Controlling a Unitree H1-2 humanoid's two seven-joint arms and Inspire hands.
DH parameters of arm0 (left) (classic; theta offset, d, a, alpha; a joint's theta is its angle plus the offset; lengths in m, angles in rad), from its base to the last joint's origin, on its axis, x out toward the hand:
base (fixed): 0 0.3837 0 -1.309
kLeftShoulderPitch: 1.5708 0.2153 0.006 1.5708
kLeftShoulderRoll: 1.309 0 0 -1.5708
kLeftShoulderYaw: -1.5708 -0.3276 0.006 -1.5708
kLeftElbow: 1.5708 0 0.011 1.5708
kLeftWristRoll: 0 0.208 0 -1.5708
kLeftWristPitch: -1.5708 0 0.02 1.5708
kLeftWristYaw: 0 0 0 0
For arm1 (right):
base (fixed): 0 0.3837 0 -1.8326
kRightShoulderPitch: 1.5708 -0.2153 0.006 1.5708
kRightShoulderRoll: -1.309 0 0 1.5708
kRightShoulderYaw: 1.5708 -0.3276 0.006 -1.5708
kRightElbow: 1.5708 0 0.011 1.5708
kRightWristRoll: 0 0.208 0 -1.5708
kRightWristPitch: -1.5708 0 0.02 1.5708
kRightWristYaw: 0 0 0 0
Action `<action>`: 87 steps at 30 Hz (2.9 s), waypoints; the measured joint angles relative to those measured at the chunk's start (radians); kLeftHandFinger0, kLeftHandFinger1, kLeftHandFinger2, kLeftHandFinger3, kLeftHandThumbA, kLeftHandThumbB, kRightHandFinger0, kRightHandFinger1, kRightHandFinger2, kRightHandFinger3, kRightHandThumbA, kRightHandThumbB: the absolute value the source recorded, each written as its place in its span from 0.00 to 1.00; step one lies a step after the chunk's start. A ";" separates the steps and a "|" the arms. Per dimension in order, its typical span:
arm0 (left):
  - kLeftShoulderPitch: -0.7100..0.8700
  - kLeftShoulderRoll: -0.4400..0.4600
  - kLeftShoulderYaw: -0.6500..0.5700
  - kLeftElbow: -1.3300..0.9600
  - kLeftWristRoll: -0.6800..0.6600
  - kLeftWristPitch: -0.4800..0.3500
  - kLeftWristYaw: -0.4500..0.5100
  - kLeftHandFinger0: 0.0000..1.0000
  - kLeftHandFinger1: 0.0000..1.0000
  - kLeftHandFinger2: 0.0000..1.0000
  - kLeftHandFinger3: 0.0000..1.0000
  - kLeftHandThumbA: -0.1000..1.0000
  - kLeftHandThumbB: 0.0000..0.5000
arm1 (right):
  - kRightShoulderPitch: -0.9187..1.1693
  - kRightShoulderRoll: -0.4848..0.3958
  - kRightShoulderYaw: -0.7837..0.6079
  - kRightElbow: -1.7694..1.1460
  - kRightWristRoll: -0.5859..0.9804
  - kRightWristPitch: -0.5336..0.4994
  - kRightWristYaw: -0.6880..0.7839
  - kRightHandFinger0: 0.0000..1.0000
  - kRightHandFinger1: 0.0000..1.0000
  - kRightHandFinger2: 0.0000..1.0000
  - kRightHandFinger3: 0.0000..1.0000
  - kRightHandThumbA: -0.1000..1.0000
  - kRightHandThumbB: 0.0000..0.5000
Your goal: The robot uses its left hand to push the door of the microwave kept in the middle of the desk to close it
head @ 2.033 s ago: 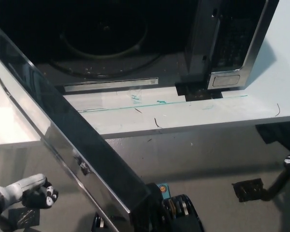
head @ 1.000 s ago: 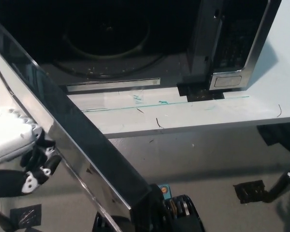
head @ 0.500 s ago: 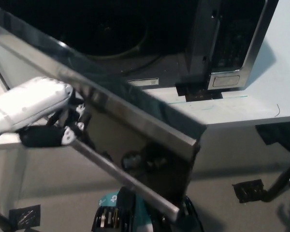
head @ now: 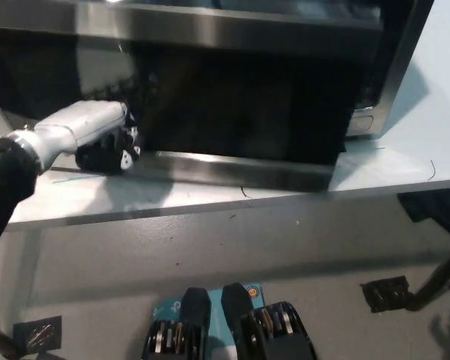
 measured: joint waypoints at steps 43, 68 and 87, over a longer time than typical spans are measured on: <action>0.520 -0.235 0.268 -0.145 -0.025 -0.342 0.282 0.14 0.13 0.23 0.30 0.01 0.24 | 0.001 -0.003 0.010 -0.004 0.005 0.001 0.001 1.00 1.00 1.00 1.00 0.24 0.05; 0.459 -0.448 0.590 0.652 -0.231 -0.408 0.642 0.05 0.05 0.19 0.35 0.00 0.20 | -0.018 -0.007 0.010 0.007 0.004 -0.002 0.001 1.00 1.00 1.00 1.00 0.23 0.07; 0.215 -0.483 0.687 0.883 -0.417 -0.291 0.713 0.04 0.07 0.21 0.35 0.00 0.18 | -0.061 -0.019 0.012 0.032 0.004 -0.002 -0.001 1.00 1.00 1.00 0.97 0.22 0.10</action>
